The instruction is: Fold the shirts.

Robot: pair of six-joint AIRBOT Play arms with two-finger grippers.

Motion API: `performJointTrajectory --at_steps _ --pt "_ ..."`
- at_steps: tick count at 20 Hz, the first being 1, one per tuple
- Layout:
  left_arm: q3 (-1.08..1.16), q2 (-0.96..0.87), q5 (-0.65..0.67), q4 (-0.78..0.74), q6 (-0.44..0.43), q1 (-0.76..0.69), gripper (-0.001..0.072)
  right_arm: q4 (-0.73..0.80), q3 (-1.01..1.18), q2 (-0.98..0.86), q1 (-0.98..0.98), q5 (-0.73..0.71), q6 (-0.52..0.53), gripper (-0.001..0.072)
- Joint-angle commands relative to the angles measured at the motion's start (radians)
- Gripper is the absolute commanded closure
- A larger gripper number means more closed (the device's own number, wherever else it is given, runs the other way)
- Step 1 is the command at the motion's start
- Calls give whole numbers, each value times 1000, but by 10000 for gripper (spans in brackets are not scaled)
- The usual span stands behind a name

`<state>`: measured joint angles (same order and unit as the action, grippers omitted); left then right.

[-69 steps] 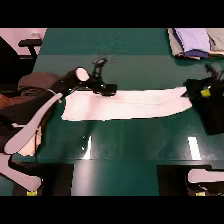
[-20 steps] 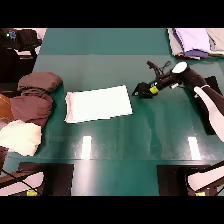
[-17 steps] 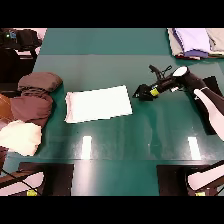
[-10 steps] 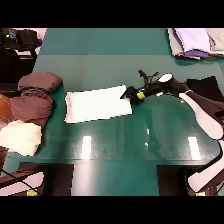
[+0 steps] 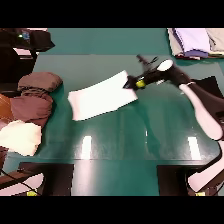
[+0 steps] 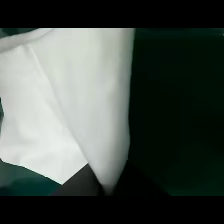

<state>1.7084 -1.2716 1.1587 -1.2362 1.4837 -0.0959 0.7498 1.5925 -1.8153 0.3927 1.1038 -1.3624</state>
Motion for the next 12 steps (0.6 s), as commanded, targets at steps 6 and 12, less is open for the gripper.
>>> performJointTrajectory --at_steps 6,12 --pt "0 0 -26 2 1 -141 684 193 24 277 -557 46 -63 695" --pt "0 0 -39 15 4 -146 683 192 24 304 -866 10 -62 695"
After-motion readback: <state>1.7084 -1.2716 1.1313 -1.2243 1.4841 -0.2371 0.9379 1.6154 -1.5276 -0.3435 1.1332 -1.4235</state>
